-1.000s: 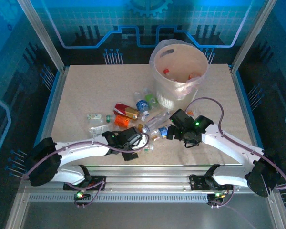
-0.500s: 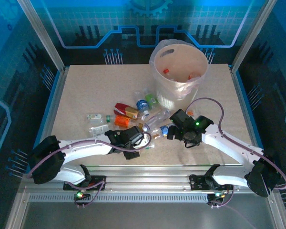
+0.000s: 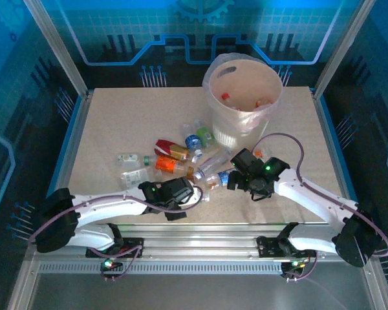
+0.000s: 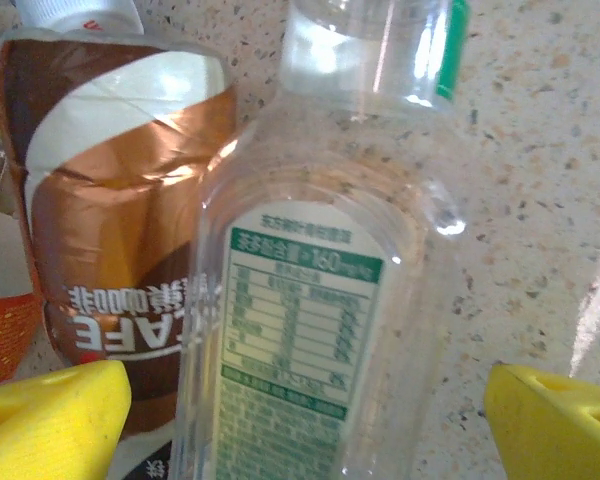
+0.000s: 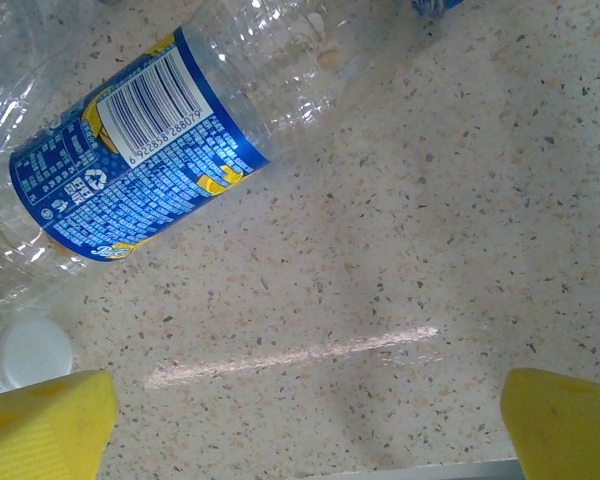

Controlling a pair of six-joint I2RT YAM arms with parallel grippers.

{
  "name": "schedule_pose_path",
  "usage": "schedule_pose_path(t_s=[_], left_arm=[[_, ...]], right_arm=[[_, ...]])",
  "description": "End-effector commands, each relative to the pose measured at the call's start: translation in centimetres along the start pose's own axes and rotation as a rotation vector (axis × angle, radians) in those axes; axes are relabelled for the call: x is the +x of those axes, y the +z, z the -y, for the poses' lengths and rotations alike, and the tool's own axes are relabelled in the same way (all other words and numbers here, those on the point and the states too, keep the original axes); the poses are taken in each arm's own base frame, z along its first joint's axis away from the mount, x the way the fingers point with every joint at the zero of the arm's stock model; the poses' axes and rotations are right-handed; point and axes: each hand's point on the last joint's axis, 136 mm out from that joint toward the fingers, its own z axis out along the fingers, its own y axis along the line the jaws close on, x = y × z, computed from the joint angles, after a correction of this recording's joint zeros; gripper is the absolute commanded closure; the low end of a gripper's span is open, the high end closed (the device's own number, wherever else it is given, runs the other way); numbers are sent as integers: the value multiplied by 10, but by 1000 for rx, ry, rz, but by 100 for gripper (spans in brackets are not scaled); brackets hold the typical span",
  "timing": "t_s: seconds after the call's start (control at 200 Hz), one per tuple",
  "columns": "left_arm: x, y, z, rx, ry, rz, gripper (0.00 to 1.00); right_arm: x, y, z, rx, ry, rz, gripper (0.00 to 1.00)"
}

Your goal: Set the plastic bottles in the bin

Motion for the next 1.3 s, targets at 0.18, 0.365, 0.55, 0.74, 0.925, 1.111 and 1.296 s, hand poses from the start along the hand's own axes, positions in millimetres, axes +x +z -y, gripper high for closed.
schedule_pose_path(t_s=[0.18,0.365,0.55,0.74,0.925,1.111,1.296], left_arm=[[8,-1,9,13,-5,-18,6],[8,5,15,42,-5,-30,7],[7,8,18,57,-10,-21,7],[6,9,21,75,-11,-21,8],[4,8,26,104,-15,-18,10],[2,6,28,125,-14,-15,19],[6,12,22,88,-12,-52,22]], right_arm=[[-2,-1,5,1,16,12,0],[-2,-1,5,1,17,15,0],[-3,0,4,-1,16,13,0],[5,8,10,19,13,-7,0],[4,7,10,18,14,-5,0],[3,6,9,15,15,-4,0],[3,5,7,9,13,-2,0]])
